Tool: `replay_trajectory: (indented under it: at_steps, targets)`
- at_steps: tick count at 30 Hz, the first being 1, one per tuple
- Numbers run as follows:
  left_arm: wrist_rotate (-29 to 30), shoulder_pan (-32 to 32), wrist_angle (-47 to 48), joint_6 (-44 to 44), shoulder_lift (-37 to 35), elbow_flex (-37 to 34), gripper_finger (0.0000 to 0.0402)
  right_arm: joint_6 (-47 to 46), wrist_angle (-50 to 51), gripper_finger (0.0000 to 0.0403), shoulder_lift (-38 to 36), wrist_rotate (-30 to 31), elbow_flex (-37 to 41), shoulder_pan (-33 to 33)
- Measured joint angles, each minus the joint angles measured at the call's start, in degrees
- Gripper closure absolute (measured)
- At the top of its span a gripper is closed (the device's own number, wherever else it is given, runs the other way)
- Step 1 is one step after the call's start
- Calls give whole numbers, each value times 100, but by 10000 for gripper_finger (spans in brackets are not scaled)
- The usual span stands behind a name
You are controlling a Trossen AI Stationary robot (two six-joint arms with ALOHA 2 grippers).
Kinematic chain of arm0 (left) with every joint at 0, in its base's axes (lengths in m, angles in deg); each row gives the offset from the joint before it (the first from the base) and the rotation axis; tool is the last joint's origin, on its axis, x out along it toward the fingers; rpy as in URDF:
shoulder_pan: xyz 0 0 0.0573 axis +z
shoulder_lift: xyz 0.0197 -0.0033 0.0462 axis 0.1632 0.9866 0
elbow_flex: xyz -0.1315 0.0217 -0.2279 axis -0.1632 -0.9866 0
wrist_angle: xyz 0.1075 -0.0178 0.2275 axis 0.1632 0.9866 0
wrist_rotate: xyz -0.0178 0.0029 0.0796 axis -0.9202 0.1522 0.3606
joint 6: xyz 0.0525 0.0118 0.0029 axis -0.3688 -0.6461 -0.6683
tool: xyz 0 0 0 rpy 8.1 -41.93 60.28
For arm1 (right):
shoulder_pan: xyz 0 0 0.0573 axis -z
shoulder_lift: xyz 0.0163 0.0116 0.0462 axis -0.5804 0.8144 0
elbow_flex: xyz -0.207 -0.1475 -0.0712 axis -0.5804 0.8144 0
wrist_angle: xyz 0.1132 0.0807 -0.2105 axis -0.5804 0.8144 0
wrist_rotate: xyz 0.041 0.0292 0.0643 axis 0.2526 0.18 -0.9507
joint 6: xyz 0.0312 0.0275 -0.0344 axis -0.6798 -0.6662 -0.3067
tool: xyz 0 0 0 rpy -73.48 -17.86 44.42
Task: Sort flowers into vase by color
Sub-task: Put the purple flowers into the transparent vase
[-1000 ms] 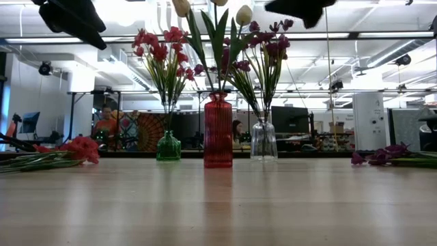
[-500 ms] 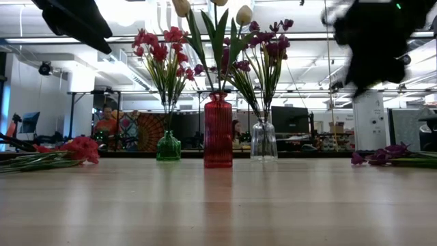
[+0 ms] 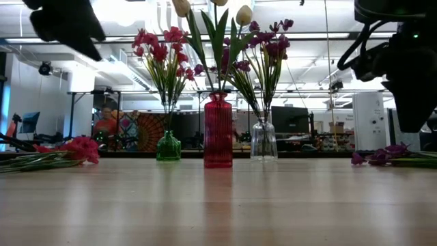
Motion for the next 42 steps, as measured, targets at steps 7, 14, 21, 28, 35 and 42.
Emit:
replay_trajectory:
  at_steps: [7, 14, 21, 28, 35, 42]
  targets:
    - [-749, 1, 1108, 1699, 396, 0, 145, 267, -3, 186, 101, 49, 2, 0]
    - [-1717, 1, 1950, 2977, 993, 0, 145, 423, -7, 186, 97, 115, 2, 0]
    - [-1909, 39, 1919, 2981, 1435, 0, 148, 495, -25, 186, 97, 200, 2, 2]
    - [-1889, 48, 1919, 2918, 1667, 0, 174, 384, 53, 186, 94, 197, 2, 2]
    - [-1781, 49, 1922, 2763, 1673, 0, 190, 179, 421, 186, 97, 250, 67, 136]
    - [-1609, 49, 1924, 2584, 1664, 16, 192, 49, 701, 186, 99, 324, 342, 562]
